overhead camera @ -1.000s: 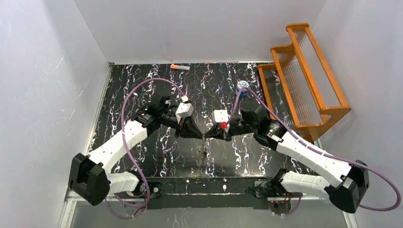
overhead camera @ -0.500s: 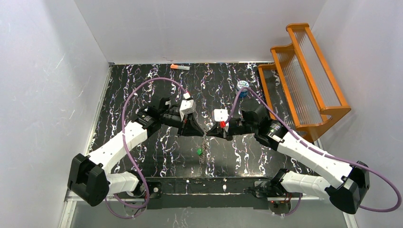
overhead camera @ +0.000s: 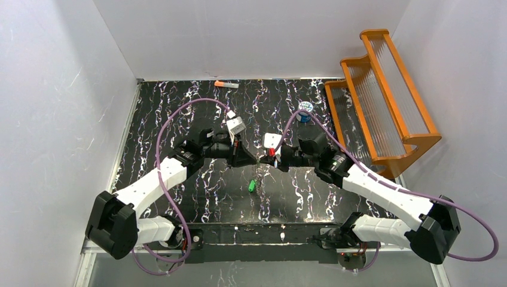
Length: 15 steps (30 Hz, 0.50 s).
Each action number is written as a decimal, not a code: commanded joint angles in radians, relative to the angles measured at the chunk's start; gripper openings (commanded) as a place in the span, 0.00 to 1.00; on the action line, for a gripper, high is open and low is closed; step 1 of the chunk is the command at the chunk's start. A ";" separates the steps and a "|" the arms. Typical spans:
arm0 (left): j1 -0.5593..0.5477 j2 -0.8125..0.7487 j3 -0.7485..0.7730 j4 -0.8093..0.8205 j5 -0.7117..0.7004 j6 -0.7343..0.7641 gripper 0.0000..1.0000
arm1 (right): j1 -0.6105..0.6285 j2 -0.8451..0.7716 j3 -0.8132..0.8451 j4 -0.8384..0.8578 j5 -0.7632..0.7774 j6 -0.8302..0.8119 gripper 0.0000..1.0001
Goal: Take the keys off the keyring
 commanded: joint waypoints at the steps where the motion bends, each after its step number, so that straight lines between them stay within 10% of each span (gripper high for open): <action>1: 0.011 0.000 -0.021 0.205 -0.074 -0.162 0.00 | 0.012 0.020 -0.049 0.123 0.027 0.050 0.01; 15: 0.052 0.014 -0.056 0.235 -0.203 -0.248 0.00 | 0.011 0.112 -0.090 0.218 0.092 0.337 0.01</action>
